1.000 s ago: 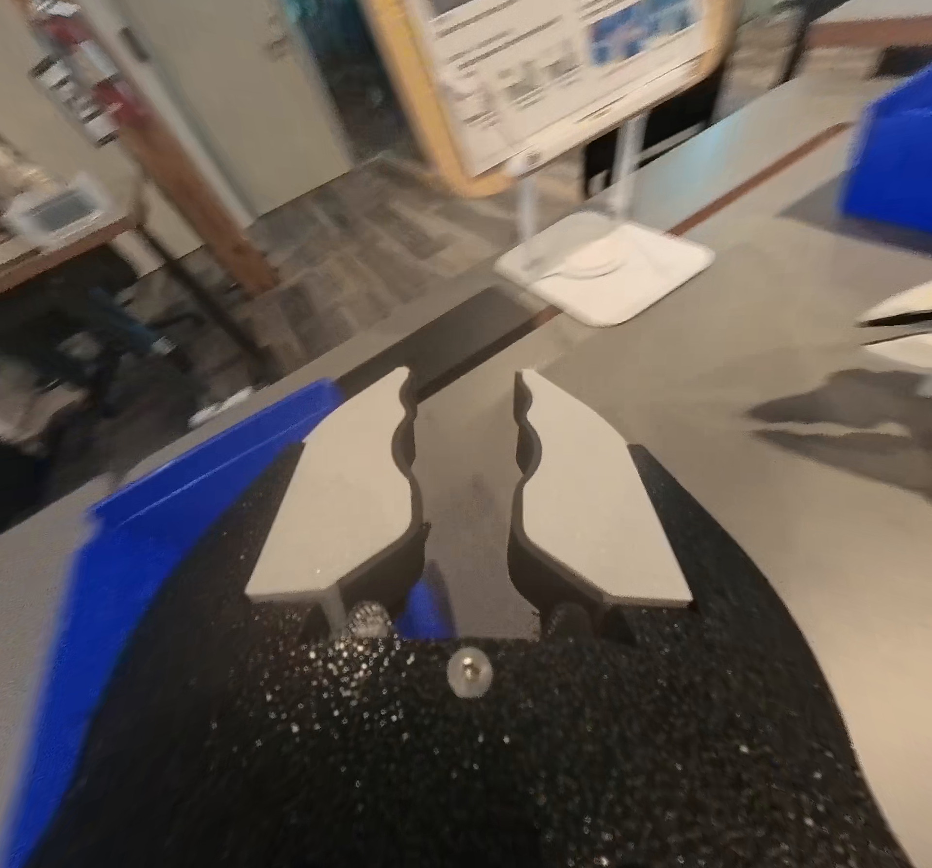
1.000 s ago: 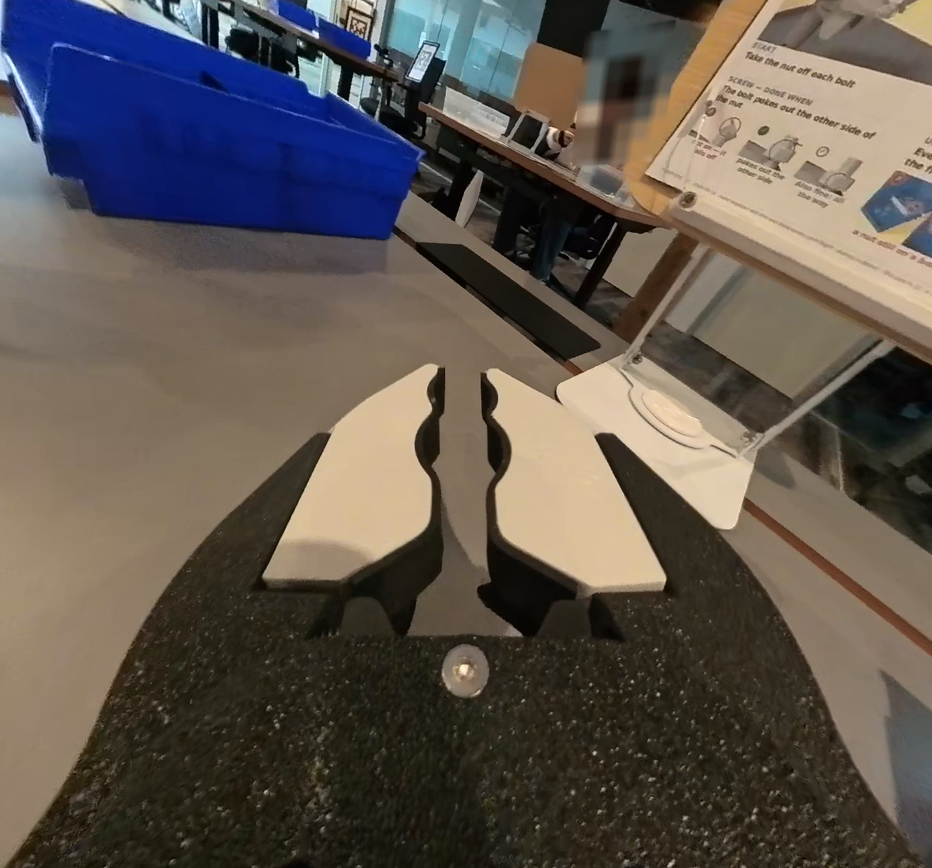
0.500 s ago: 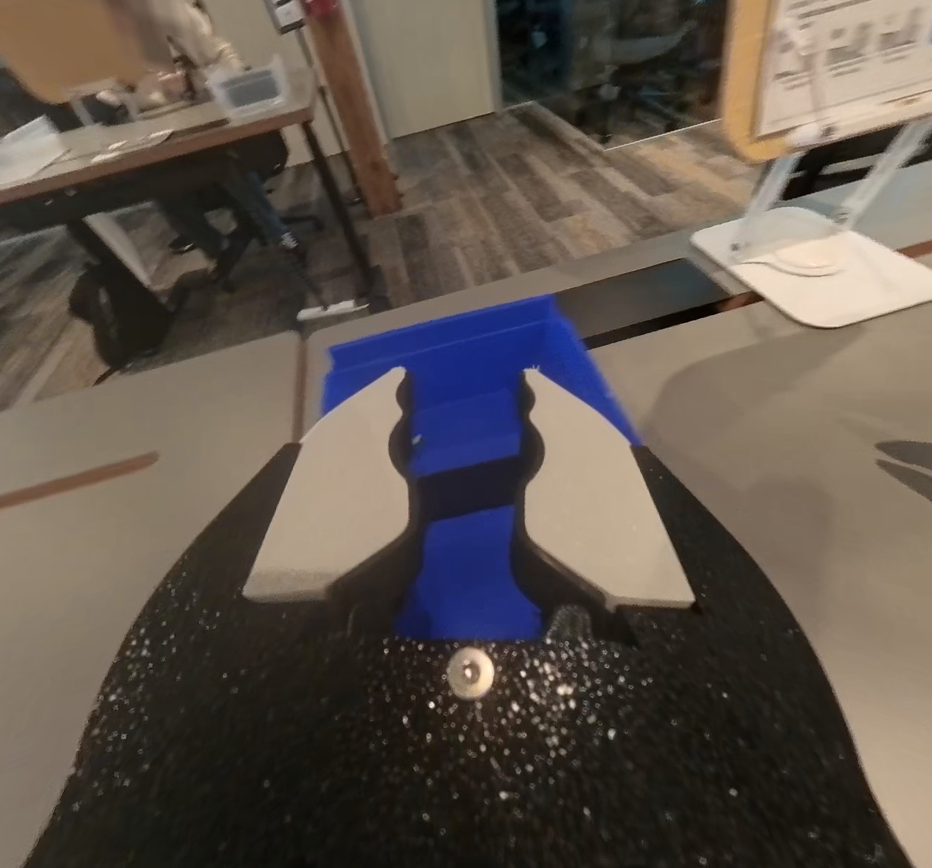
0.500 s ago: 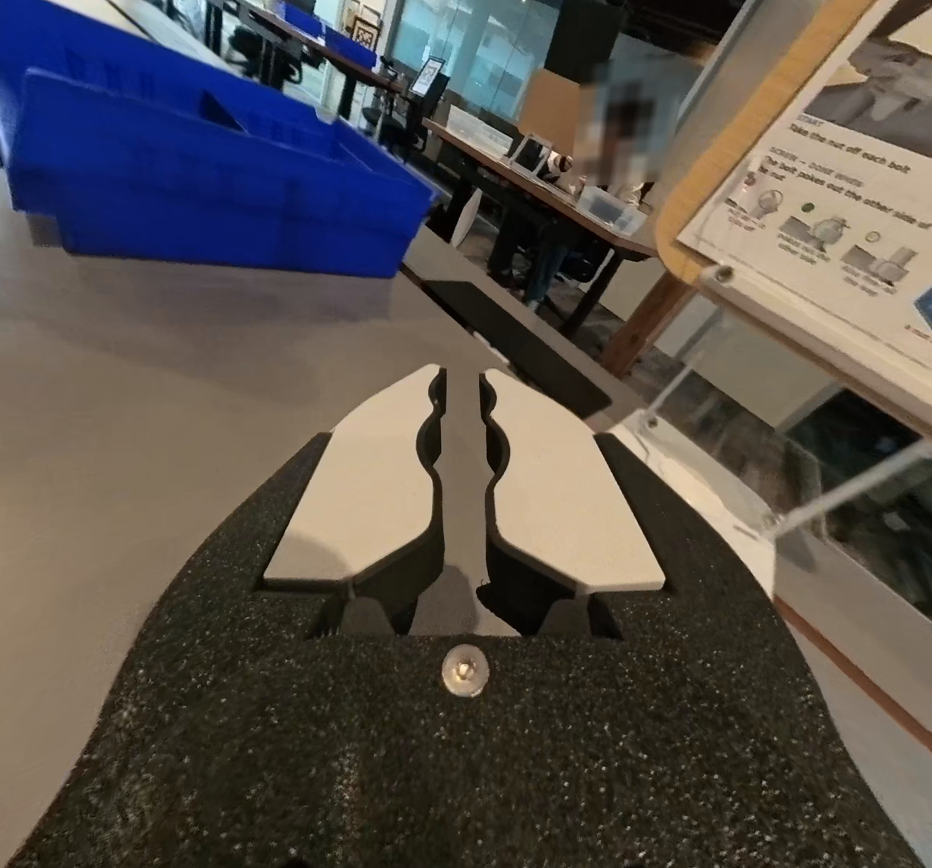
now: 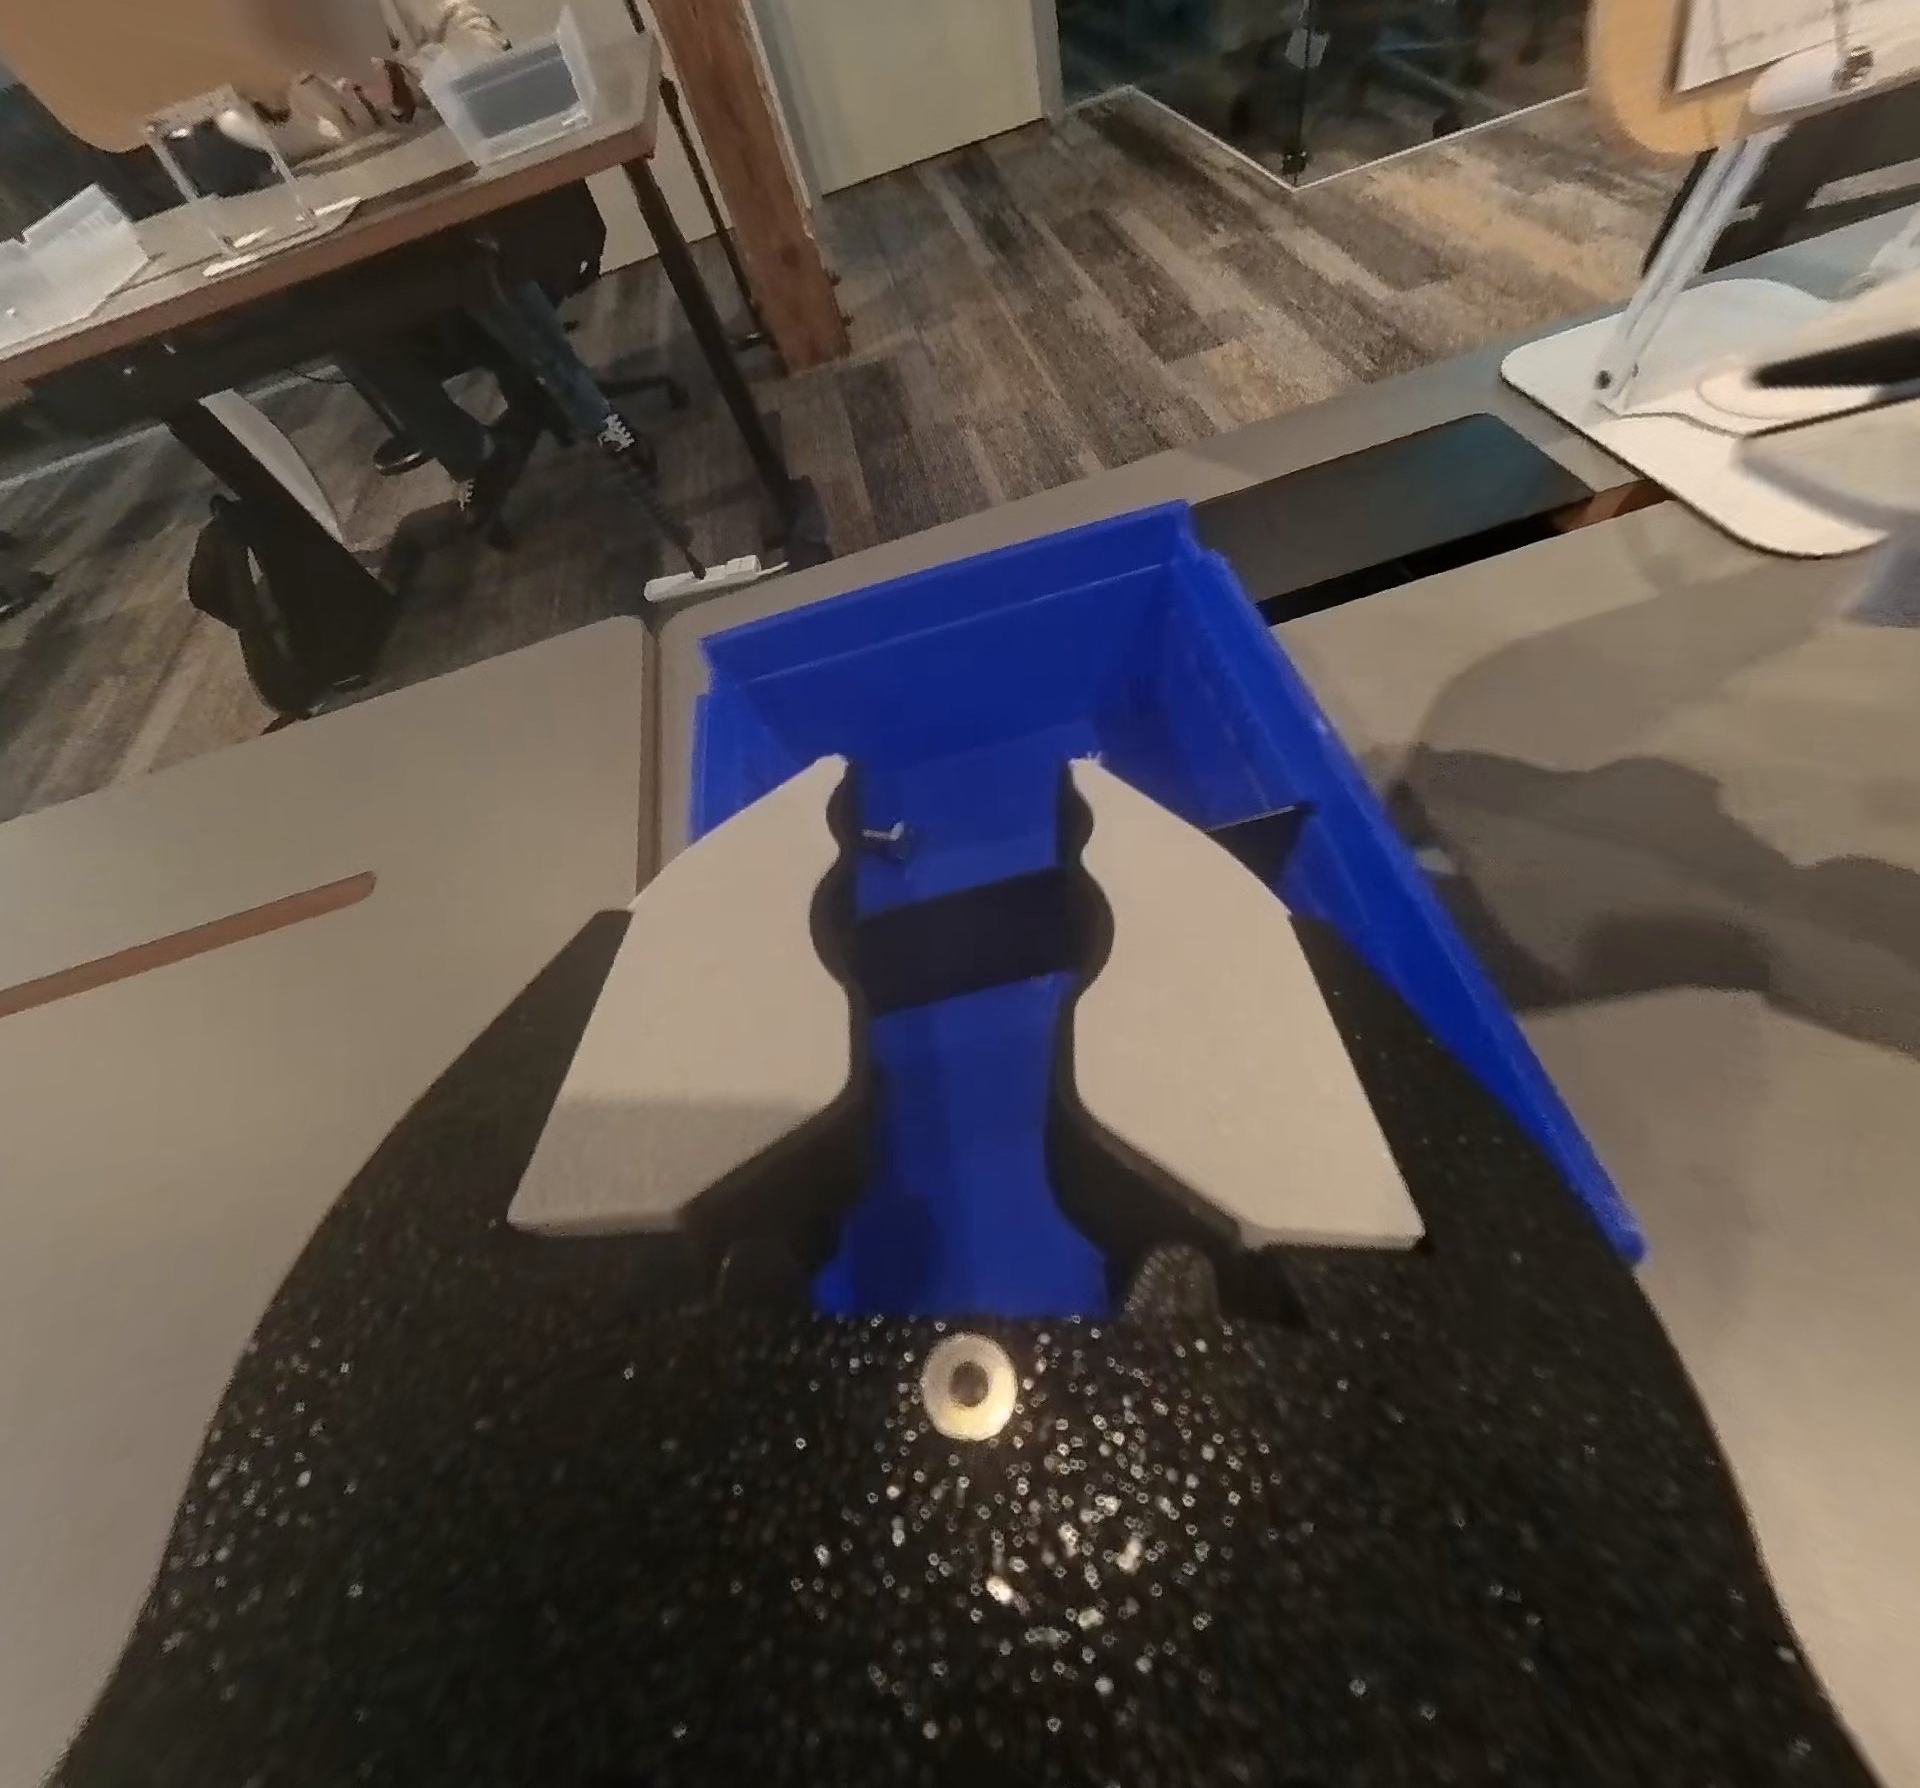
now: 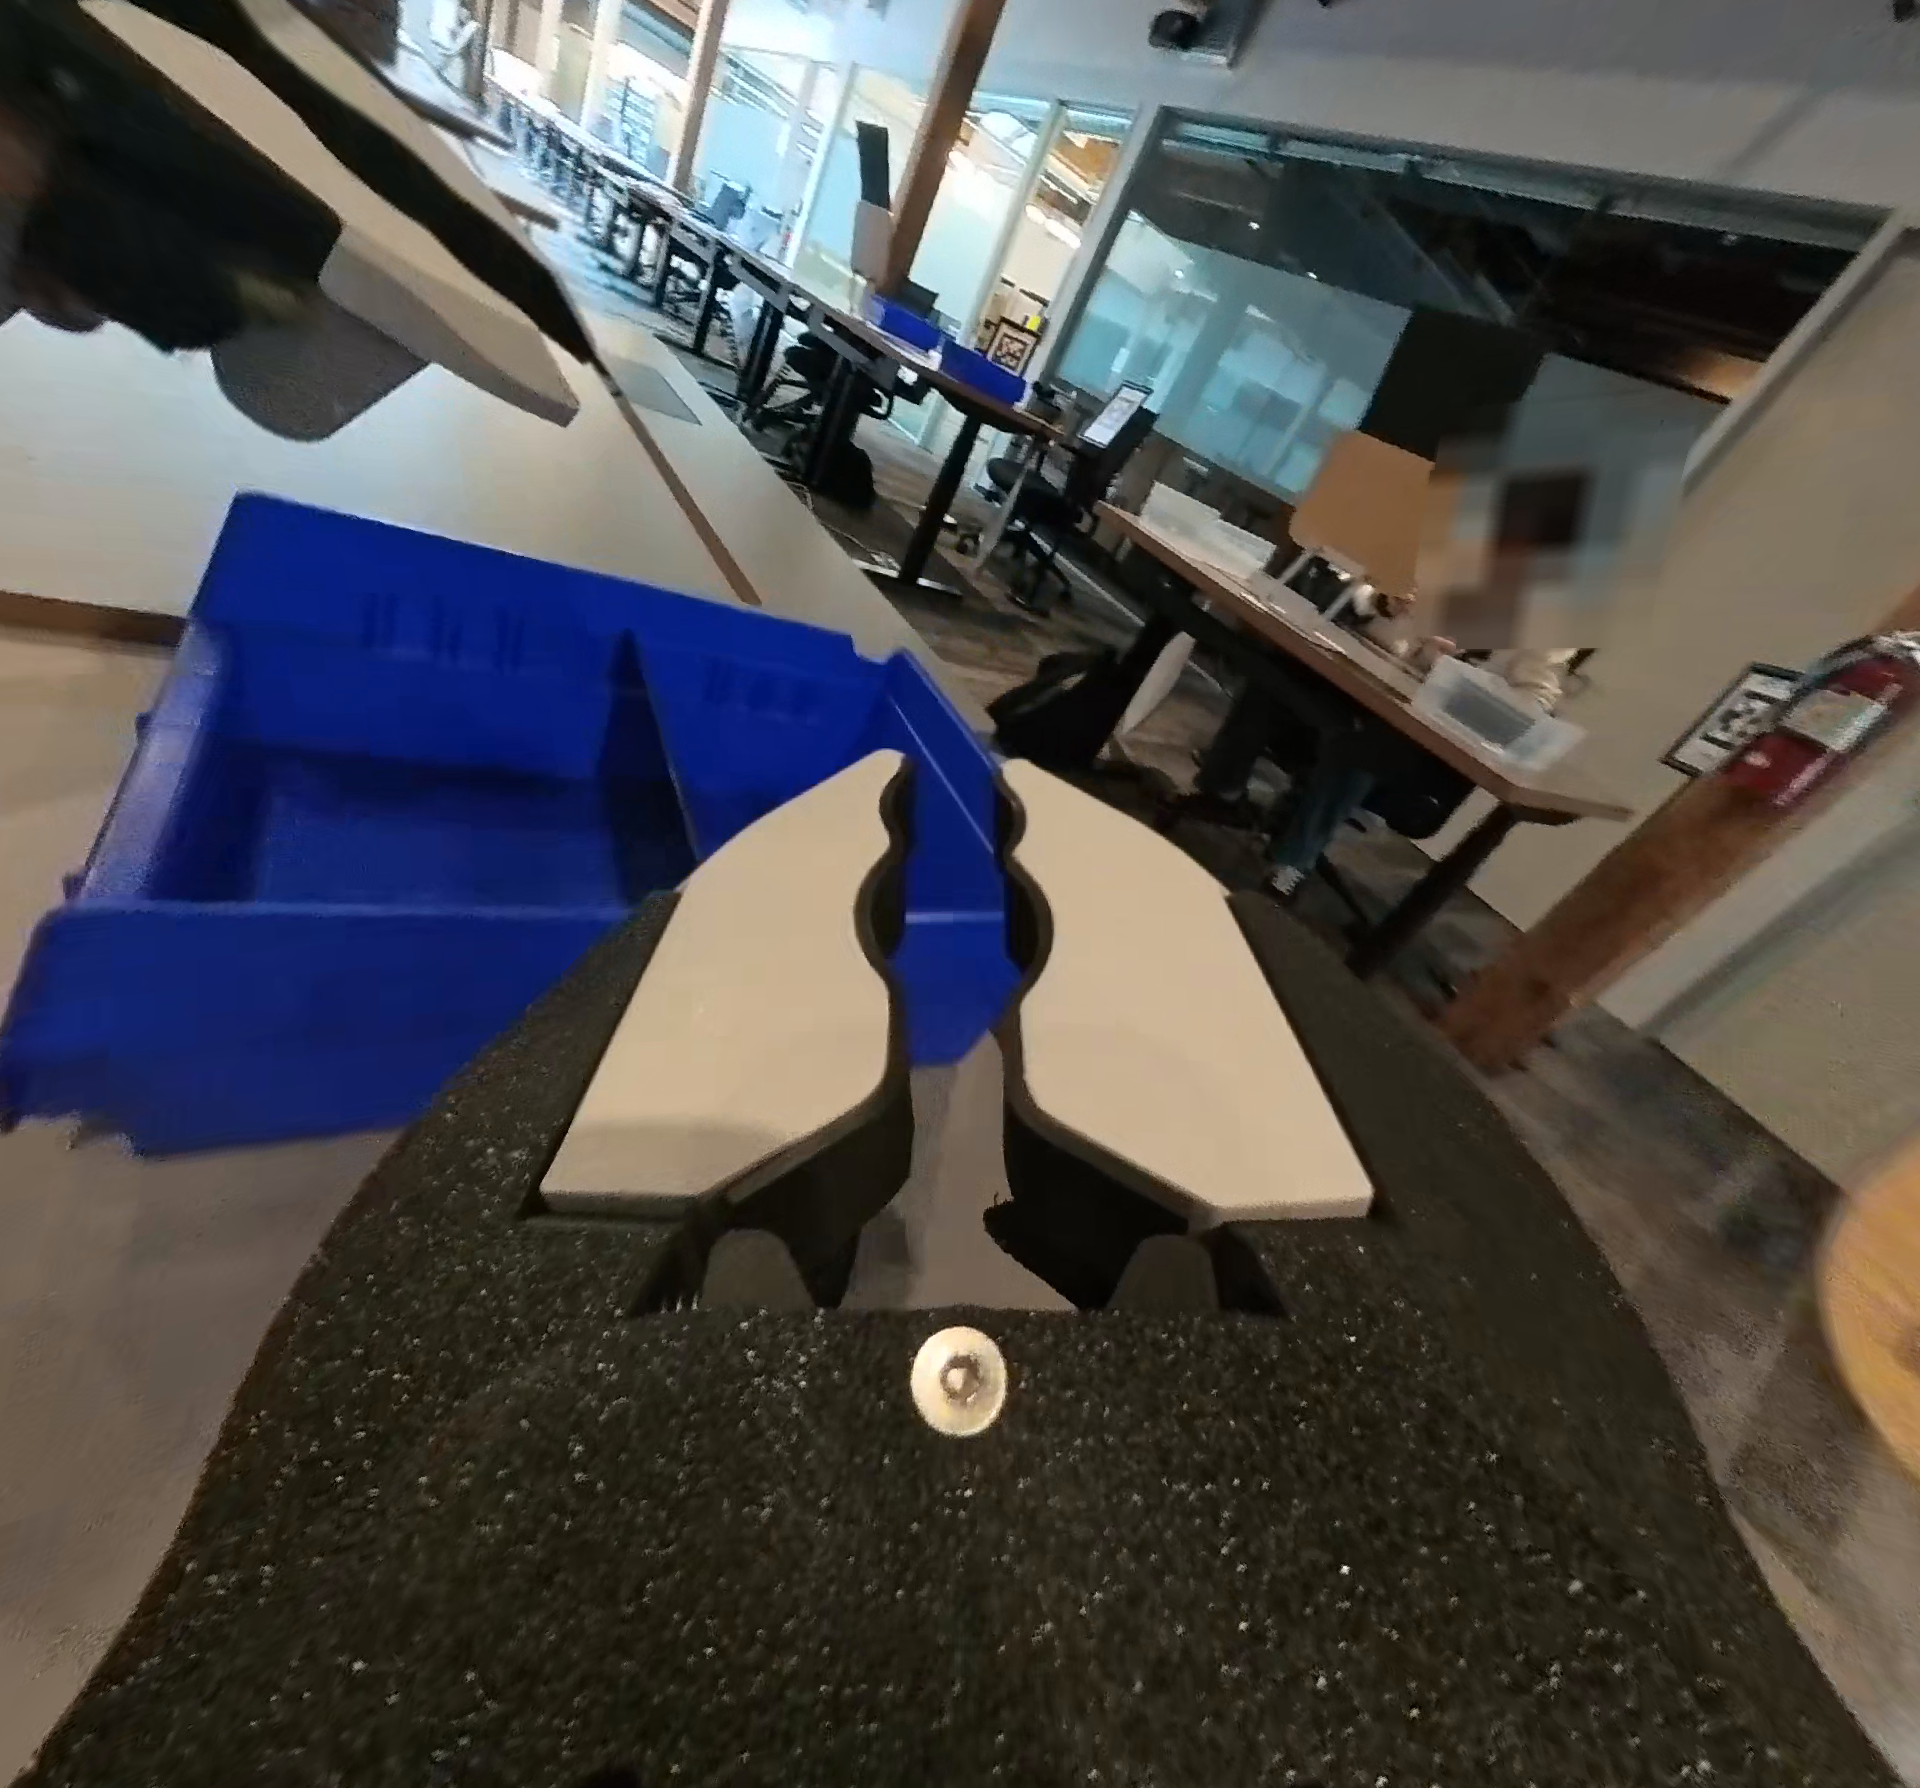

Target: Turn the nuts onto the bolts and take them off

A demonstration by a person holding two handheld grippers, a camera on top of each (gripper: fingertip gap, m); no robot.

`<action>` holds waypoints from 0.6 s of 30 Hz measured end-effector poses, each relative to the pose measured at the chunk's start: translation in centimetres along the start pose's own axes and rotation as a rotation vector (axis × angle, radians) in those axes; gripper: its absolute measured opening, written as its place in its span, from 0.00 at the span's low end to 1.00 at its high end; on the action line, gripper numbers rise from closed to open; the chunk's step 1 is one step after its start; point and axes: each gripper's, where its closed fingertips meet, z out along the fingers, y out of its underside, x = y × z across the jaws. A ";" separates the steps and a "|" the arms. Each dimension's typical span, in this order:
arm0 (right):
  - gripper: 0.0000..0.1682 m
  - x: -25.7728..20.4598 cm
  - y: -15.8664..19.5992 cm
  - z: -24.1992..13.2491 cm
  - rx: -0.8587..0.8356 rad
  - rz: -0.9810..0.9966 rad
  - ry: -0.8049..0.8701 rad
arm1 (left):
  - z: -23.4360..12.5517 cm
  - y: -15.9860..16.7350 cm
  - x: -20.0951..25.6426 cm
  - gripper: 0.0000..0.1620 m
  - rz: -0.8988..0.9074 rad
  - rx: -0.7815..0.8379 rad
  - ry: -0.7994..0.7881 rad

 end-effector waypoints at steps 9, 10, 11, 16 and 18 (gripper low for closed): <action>0.08 -3.9 1.9 11.5 -0.237 0.009 -0.318 | -1.2 1.0 -3.3 0.20 -0.022 0.011 -0.116; 0.08 -4.3 2.4 12.5 -0.280 0.007 -0.349 | -1.3 1.1 -3.6 0.20 -0.026 0.012 -0.124; 0.09 -4.7 3.0 13.4 -0.321 -0.003 -0.378 | -1.4 1.2 -3.8 0.19 -0.027 0.009 -0.129; 0.09 -5.8 3.4 14.9 -0.328 0.003 -0.416 | -0.8 2.1 -1.7 0.20 0.047 -0.011 0.008; 0.08 -5.9 2.9 14.3 -0.292 0.003 -0.398 | -0.4 2.6 -0.3 0.20 0.050 -0.031 0.091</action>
